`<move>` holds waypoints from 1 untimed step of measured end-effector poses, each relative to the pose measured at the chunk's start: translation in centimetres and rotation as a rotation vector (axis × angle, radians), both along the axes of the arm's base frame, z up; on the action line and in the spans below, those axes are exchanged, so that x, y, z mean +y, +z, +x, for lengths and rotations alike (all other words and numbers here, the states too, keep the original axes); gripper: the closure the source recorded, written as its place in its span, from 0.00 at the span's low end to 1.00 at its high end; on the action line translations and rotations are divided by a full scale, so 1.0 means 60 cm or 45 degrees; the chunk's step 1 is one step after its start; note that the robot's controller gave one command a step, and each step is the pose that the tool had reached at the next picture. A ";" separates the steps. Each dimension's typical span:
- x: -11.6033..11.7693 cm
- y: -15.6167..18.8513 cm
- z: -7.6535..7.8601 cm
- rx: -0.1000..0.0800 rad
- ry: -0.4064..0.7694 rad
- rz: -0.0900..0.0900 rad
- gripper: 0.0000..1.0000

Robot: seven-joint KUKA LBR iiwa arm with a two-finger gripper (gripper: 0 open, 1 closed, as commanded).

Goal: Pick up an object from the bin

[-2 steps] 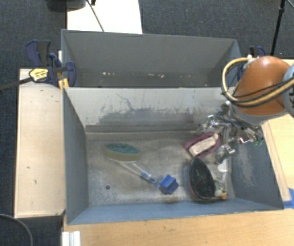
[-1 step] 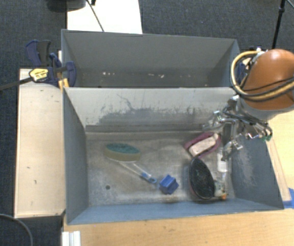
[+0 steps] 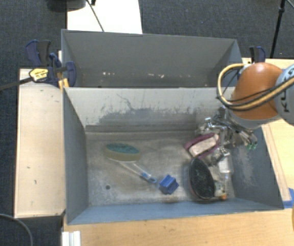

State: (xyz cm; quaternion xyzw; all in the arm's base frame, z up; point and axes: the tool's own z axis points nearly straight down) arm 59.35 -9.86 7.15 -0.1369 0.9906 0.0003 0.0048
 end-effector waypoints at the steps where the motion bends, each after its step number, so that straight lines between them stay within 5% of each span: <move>1: 0.000 0.003 0.003 0.003 0.003 -0.002 0.00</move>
Offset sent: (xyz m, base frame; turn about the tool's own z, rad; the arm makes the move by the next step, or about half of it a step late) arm 0.0000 0.0000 0.0000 0.0000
